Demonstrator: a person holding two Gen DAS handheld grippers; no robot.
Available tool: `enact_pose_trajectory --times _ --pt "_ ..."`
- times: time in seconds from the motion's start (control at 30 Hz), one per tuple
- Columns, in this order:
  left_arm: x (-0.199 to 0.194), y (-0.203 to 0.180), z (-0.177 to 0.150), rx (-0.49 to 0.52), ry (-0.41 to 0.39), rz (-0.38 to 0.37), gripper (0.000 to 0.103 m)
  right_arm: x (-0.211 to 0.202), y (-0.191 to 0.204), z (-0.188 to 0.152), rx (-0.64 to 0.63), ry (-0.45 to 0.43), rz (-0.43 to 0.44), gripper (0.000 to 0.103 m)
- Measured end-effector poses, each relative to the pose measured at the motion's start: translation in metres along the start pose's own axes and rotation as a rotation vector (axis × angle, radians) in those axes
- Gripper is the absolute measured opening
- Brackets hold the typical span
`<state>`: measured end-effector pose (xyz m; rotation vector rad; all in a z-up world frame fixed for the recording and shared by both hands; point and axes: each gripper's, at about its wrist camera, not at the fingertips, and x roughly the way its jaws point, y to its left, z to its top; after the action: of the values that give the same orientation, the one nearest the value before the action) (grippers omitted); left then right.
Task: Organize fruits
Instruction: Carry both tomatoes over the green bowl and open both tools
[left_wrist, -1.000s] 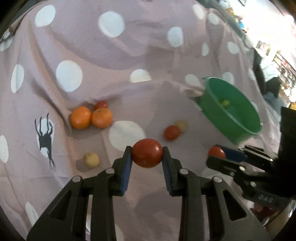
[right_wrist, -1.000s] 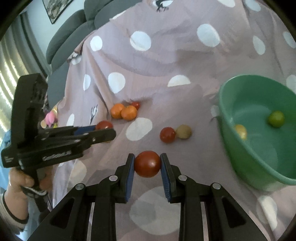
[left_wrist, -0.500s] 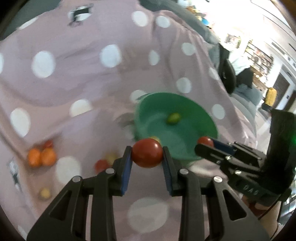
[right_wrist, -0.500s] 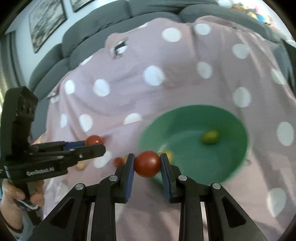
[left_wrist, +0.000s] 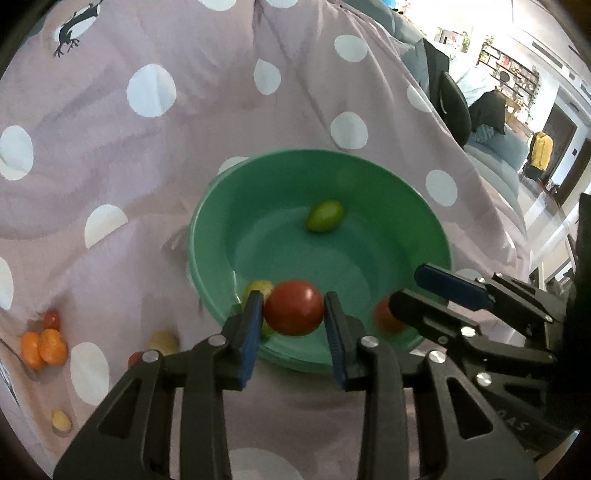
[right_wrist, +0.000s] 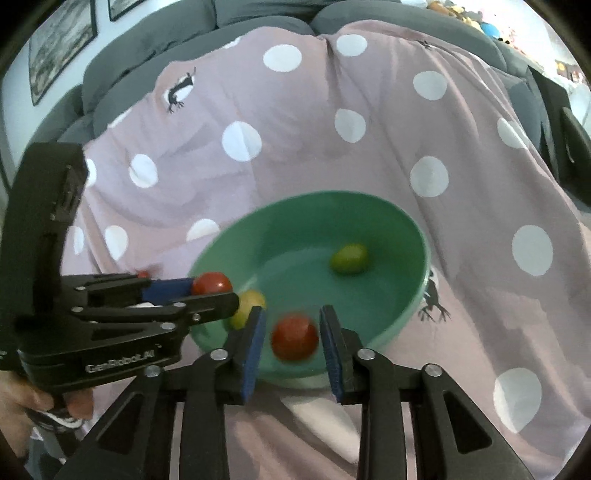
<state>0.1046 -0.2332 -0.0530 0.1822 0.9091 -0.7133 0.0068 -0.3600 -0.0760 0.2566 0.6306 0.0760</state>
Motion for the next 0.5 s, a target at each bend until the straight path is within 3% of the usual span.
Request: enact_pose_trajectory --times 0.1,0.27,0.5 --pt "-0.014 0.002 -0.002 0.0 -0.032 0.01 0.061 -0.004 -0.002 0.0 0.011 -0.011 0.007 0.046" --pt "-0.055 0.026 -0.021 -0.062 -0.098 0.011 0.064 -0.022 -0.016 -0.001 0.098 -0.048 0.05 0.047" --pt "-0.119 0.099 -0.095 -0.247 -0.109 0.162 0.07 -0.045 -0.023 -0.01 0.147 -0.044 0.076 0.048"
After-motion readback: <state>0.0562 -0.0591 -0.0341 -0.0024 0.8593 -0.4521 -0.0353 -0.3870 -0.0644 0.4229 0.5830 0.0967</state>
